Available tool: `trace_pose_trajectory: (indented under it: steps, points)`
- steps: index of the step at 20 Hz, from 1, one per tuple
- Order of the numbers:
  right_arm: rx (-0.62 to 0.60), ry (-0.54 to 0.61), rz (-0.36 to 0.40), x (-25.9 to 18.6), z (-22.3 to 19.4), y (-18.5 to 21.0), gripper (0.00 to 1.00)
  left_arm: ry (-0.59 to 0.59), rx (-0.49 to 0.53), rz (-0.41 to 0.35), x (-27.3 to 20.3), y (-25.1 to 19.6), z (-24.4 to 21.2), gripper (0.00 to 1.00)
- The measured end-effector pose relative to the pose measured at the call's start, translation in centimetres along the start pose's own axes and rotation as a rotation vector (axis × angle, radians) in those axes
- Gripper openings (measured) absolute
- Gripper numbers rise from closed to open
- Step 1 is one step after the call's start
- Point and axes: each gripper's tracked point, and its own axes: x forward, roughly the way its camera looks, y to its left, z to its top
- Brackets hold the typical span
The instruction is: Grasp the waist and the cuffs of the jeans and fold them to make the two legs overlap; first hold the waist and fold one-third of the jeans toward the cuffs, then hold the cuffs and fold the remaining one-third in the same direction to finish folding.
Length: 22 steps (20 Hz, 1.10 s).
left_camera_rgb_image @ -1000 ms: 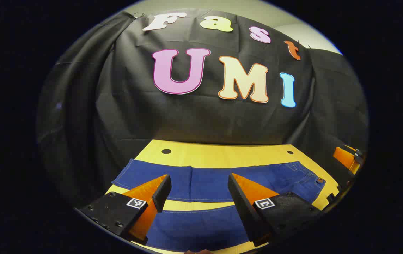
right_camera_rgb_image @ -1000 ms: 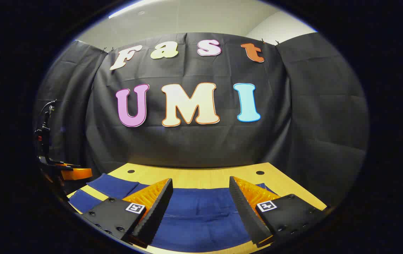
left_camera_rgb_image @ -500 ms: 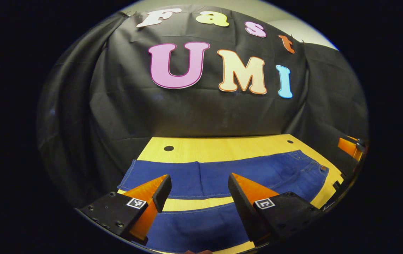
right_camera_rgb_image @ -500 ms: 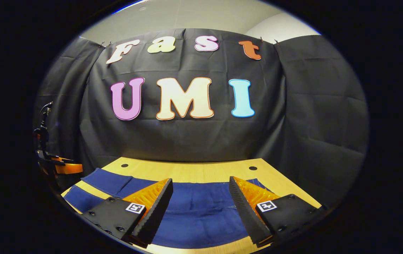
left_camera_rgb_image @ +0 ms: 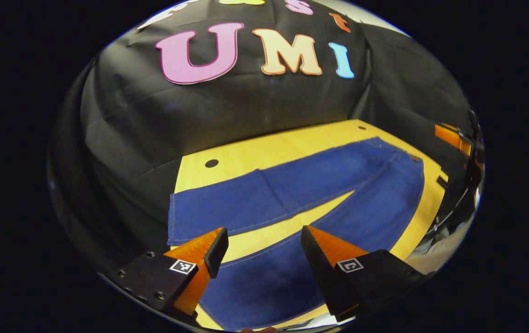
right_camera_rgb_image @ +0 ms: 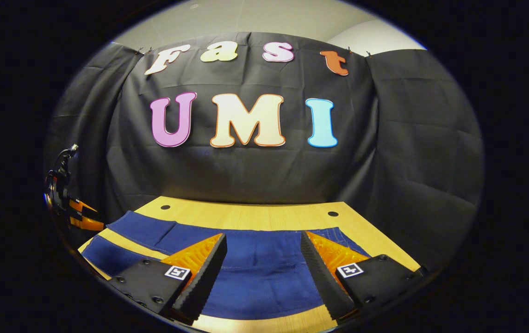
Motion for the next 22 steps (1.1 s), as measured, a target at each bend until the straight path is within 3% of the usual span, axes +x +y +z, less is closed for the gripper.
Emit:
trace_pose_trajectory:
  steps: [5, 9, 11, 16, 22]
  points:
    - [0.007, 0.057, 0.014, 0.6, -1.9, 0.2, 0.99, 0.147, 0.186, -0.100, -2.2, -0.6, -4.5, 0.94]
    - [0.009, 0.058, 0.012, 1.0, -2.2, -0.3, 0.99, 0.323, 0.301, -0.294, -4.6, -4.5, -10.4, 0.95]
    - [-0.004, 0.069, 0.012, 1.2, -2.6, -0.8, 0.99, 0.401, 0.333, -0.348, -5.3, -5.7, -13.0, 0.95]
    - [-0.041, 0.085, -0.007, 1.0, -3.0, -2.4, 0.99, 0.544, 0.394, -0.391, -5.1, -5.8, -16.7, 0.95]
    - [-0.049, 0.102, -0.026, 0.6, -3.7, -3.0, 0.99, 0.622, 0.411, -0.406, -5.2, -5.0, -18.8, 0.94]
